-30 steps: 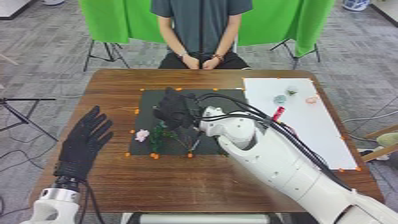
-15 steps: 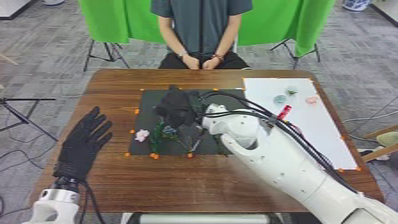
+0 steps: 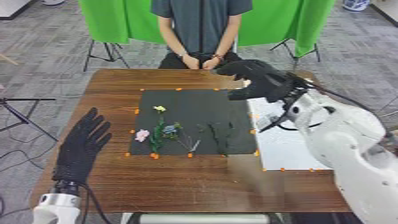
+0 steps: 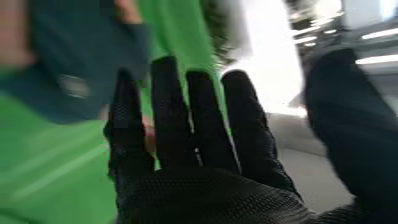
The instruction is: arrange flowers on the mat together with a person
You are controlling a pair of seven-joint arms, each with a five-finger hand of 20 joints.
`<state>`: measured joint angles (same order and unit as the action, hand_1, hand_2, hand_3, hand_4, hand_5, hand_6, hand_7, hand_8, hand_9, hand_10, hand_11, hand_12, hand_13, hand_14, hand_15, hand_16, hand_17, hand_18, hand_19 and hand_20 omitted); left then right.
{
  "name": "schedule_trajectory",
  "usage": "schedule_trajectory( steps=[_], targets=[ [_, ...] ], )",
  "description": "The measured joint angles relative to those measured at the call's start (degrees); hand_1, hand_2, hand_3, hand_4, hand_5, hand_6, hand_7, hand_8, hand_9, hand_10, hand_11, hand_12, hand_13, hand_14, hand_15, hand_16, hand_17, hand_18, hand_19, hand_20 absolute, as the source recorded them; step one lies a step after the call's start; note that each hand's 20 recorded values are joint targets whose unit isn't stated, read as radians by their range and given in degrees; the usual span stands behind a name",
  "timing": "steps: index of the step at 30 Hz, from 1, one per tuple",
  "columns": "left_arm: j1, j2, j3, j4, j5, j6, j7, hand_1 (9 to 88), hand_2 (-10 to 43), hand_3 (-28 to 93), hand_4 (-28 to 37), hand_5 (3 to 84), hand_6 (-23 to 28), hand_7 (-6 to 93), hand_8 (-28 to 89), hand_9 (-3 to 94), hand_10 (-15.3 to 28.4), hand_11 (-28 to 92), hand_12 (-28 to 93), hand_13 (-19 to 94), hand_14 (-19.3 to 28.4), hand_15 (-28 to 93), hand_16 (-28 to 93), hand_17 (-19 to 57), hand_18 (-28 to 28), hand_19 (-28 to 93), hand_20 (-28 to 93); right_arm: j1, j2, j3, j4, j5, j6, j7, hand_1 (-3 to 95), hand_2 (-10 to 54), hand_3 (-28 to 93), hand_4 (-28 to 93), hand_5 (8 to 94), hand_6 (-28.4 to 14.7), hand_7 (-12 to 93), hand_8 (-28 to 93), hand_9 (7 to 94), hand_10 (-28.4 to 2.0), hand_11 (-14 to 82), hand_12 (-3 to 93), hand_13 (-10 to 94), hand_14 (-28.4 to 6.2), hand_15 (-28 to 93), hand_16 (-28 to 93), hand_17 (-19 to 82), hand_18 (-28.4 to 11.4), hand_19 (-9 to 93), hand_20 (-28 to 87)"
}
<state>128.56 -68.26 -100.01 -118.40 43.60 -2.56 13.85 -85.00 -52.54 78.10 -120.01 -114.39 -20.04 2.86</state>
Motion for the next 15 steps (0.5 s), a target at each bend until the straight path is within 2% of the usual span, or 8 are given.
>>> schedule_trajectory(
  steps=[3,8,12,15],
  targets=[
    [0.26,-1.19,-0.41,-0.06,0.00,0.02,0.44,26.9,-1.1,69,-26.8,25.5,1.9,17.6,-10,18.7,9.9,18,16,17,11.5,14,6,-13.0,19.4,37,10,-8.80,2.23,8.29,-1.08,9.86,1.82,0.26,20.6,-6.9,85,-22,30.3,-4.5,10,-7,32.8,-13.7,5.5,22.9,30,-13.1,11,31,9,-21.4,41,26],
    [0.49,-2.50,-0.77,-0.06,0.00,-0.02,0.47,26.9,-1.0,68,-26.9,25.4,1.9,17.6,-10,18.7,9.9,18,16,17,11.6,14,6,-13.0,19.4,37,10,-23.74,-0.98,21.26,-4.82,23.46,13.24,0.26,20.2,-6.2,84,-22,31.7,-4.9,11,-7,33.8,-13.7,6.9,23.6,30,-13.0,11,33,8,-21.7,43,27],
    [0.55,-2.83,-0.63,-0.03,0.00,-0.04,0.45,26.9,-1.0,68,-26.9,25.4,1.9,17.5,-10,18.7,9.9,18,16,17,11.6,14,6,-13.0,19.4,37,10,-32.30,-7.54,31.64,-7.06,34.22,12.80,1.54,20.4,-5.7,85,-22,33.2,-5.1,11,-7,35.2,-13.8,9.0,23.7,31,-13.1,14,34,8,-21.5,44,27],
    [0.51,-2.83,-0.20,0.01,0.02,-0.08,0.44,26.9,-0.9,68,-26.9,25.4,1.9,17.5,-10,18.7,9.9,17,16,17,11.8,14,6,-13.0,19.4,37,10,-35.92,-9.38,33.46,-6.72,42.97,11.06,2.94,20.8,-5.5,85,-22,33.9,-5.0,12,-8,35.7,-13.6,10.3,23.0,32,-13.1,18,31,8,-21.7,46,28]
  ],
)
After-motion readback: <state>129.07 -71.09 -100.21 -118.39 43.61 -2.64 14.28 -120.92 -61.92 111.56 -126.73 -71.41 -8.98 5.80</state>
